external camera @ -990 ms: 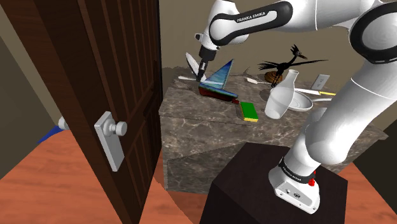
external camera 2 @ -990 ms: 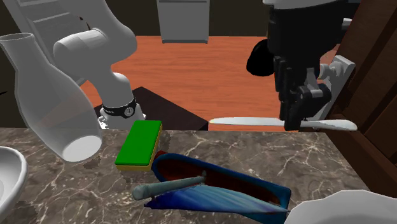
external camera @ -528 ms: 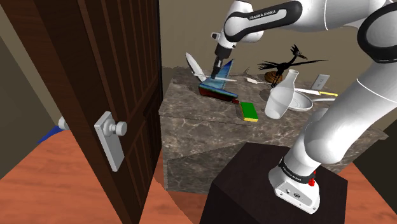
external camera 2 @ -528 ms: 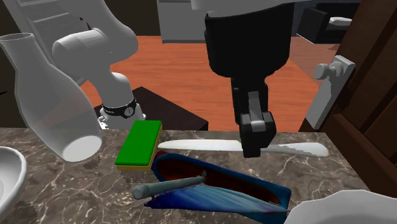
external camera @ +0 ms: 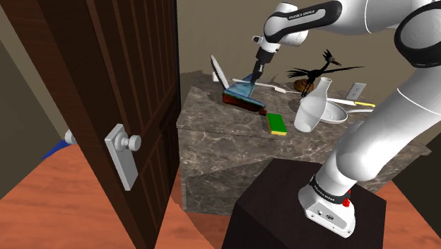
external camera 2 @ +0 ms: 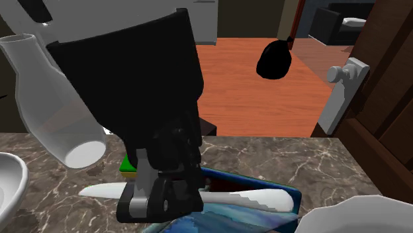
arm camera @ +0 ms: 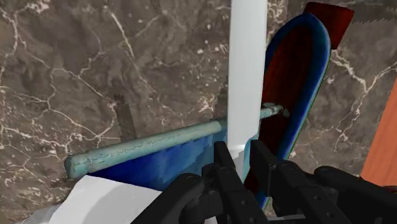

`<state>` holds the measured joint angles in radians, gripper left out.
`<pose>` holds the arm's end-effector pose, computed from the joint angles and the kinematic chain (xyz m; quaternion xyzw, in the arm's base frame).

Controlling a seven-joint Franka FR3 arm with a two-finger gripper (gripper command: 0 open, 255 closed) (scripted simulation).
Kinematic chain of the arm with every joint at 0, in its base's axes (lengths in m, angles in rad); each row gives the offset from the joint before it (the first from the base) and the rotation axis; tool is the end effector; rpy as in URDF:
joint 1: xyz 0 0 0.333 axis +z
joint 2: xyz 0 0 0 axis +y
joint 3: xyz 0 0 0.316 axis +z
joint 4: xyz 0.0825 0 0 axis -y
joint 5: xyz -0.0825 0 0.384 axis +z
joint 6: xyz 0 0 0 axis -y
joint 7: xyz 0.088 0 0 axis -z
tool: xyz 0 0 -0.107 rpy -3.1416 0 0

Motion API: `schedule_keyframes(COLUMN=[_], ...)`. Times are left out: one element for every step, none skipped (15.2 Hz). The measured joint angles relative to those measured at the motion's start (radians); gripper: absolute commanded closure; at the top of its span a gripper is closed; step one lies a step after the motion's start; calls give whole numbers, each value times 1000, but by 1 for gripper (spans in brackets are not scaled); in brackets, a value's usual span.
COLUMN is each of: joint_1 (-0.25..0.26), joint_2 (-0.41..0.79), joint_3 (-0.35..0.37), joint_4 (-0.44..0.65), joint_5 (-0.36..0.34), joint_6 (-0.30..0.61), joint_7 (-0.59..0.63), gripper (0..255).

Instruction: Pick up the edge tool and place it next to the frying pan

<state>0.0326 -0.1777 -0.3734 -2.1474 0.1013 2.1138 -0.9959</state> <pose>0.4852 -0.1747 0.4862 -0.9491 -0.2985 -0.0988 0.0204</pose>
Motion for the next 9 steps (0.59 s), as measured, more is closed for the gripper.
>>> schedule_keyframes(joint_1=[-9,-16,-27,-37,-46,-58,-65,-73,-83], joint_2=[-5,-2,0,5,10,23,39,53,55], joint_3=[-13,-25,-42,-58,-74,-95,-110,-125,-138], joint_4=[3,5,7,19,24,37,57,72,79], joint_5=[-2,0,1,4,7,14,22,29,31], joint_6=[-10,-12,-15,-26,-30,-35,-44,-51,-59], joint_7=[-20,-40,-69,-94,-121,-155,-182,-208,-231], gripper=[255,255,255,255,255,255,255,255,255])
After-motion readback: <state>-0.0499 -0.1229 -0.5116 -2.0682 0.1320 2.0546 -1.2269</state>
